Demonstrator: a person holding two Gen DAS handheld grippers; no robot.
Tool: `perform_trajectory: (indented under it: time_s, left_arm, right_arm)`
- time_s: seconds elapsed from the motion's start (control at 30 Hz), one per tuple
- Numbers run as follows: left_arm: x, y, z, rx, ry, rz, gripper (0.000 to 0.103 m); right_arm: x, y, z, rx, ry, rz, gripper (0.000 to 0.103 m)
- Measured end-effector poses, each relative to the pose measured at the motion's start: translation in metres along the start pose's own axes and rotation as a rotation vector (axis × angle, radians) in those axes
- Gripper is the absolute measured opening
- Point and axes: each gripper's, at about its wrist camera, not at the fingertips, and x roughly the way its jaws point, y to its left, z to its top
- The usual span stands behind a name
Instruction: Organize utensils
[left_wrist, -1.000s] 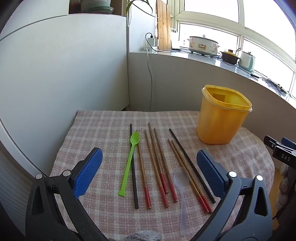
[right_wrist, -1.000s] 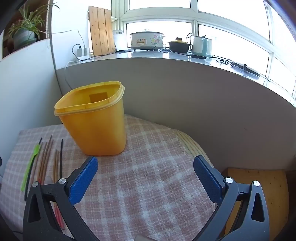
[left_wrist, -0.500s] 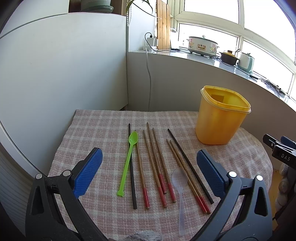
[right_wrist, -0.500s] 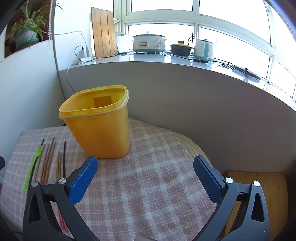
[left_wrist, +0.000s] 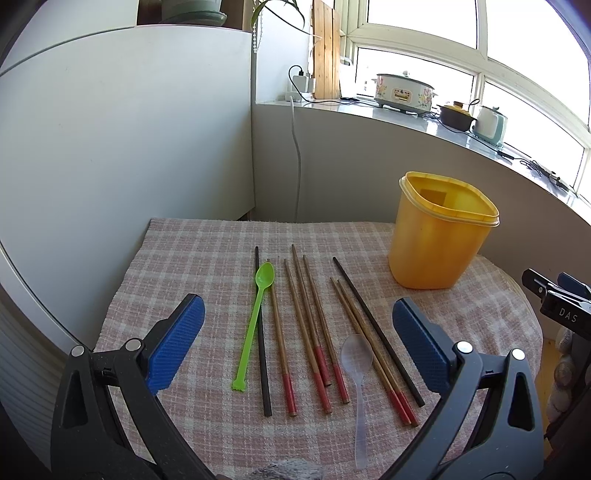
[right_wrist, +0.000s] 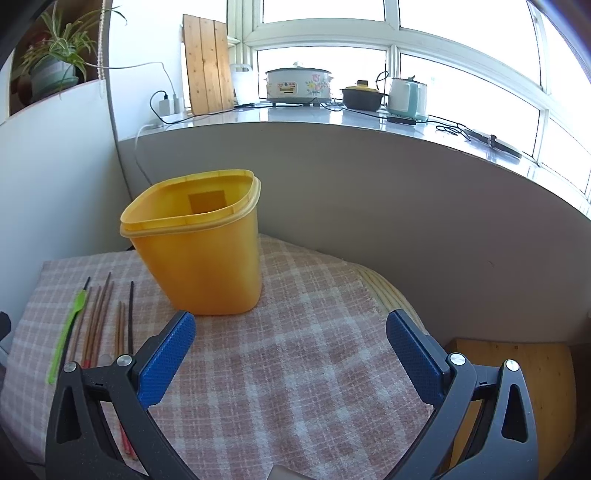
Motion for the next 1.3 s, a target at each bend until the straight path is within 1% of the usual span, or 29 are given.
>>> perform_trajectory:
  time_s: [1.07, 1.3]
  left_arm:
    - [-0.0016, 0.0001, 0.0000, 0.003, 0.000, 0.002, 0.103]
    - [-0.0029, -0.0003, 0.0002, 0.003, 0.002, 0.003, 0.103]
  right_arm:
    - [-0.0006, -0.0075, -0.0008, 0.015, 0.006, 0.005, 0.102]
    - [-0.0010, -0.0043, 0.0003, 0.009, 0.005, 0.015, 0.102]
